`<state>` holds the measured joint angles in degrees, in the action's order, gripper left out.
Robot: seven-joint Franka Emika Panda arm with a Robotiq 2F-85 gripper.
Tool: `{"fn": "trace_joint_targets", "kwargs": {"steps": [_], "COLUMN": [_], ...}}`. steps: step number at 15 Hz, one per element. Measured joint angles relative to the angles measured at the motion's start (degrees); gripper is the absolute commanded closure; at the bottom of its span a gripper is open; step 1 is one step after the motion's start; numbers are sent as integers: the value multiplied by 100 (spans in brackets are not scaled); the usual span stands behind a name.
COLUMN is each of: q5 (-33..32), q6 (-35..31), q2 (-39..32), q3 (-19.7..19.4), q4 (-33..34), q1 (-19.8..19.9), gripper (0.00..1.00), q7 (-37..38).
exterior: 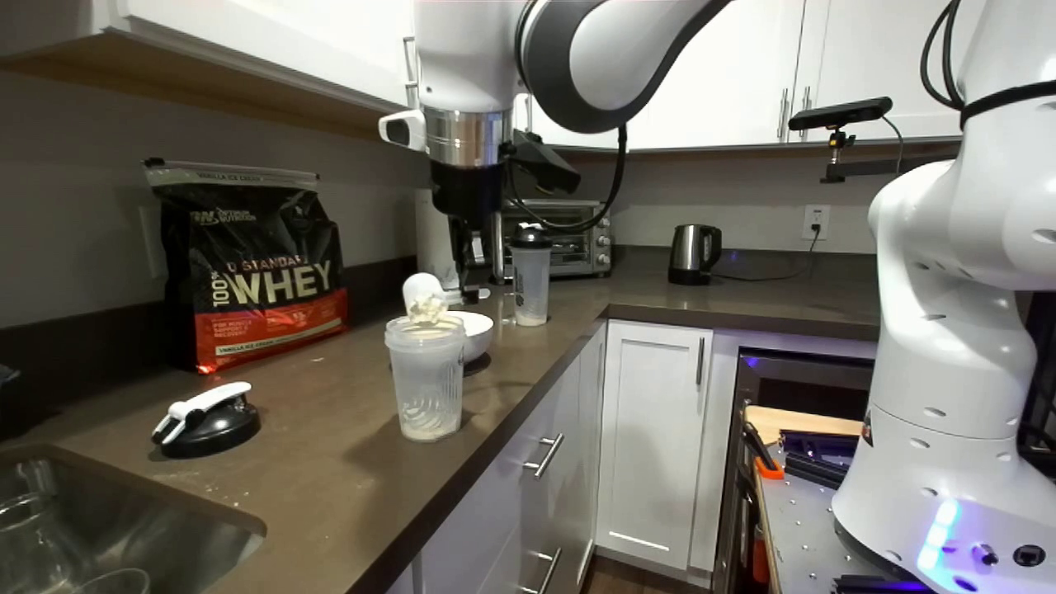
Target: Take one scoop of whey powder from the bowl and put it in the cup on the left
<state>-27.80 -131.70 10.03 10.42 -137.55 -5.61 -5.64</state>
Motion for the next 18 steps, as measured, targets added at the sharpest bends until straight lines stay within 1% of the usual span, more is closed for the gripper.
{"fn": "trace_joint_targets", "kwargs": {"steps": [13,18], "q5": [-30,-151], "q6": [-11,-11], "q2": [-96,-101], "q3": [76,79], "q4": [-3,-10], "q1": [-4,-19], "gripper": [99,99], "q7": [54,63]}}
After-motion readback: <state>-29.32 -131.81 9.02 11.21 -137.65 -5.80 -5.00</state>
